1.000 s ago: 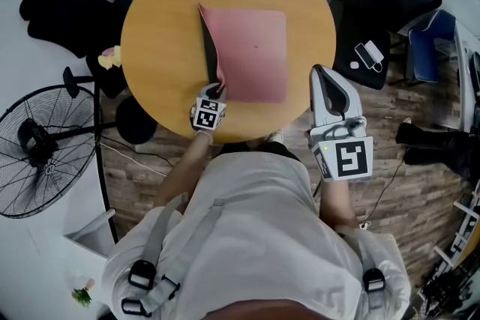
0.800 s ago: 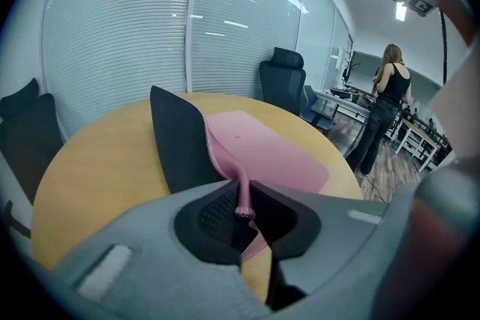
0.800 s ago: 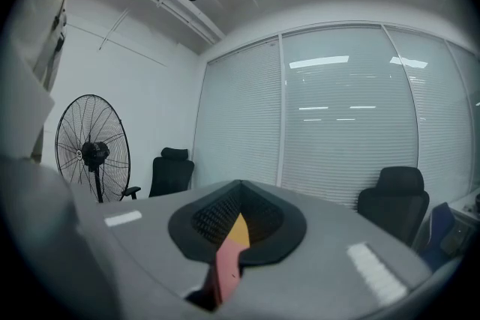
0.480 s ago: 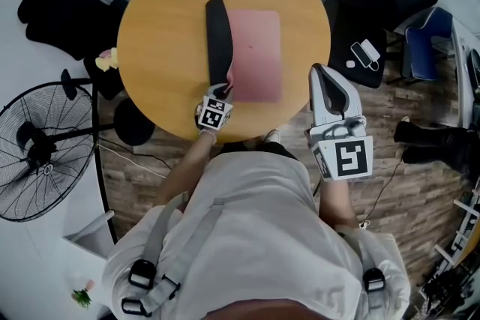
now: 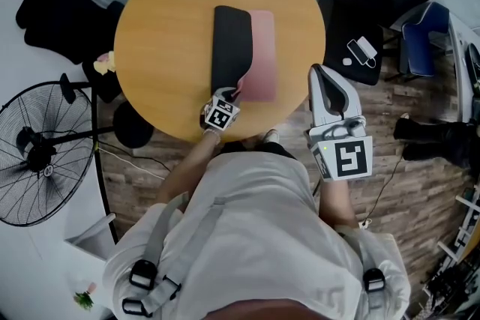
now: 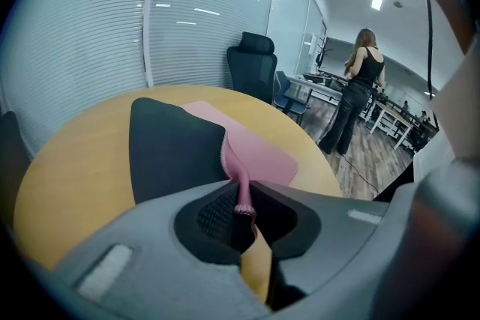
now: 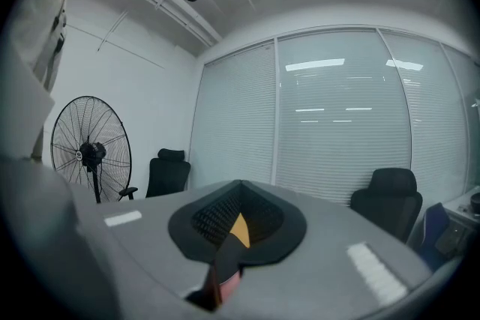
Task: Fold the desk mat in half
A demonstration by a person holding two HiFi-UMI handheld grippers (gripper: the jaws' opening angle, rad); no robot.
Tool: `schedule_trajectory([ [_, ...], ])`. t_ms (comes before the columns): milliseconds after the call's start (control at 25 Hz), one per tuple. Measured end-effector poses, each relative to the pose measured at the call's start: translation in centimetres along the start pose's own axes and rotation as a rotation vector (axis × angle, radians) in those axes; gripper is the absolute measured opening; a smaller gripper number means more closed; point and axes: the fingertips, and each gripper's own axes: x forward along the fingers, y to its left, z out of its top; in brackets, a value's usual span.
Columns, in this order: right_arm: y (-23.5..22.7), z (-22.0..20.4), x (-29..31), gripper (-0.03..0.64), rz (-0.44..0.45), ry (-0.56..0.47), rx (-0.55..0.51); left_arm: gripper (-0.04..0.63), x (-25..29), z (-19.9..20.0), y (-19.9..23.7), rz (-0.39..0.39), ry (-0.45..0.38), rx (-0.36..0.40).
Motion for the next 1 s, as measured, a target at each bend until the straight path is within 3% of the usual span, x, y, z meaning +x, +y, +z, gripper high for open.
schedule_trajectory([
  [1000,-3.7,-0.9,-4.7,0.005,-0.085,0.027,0.004,0.039,5.6,3.9,-5.8,-0.099,0.024,0.068],
])
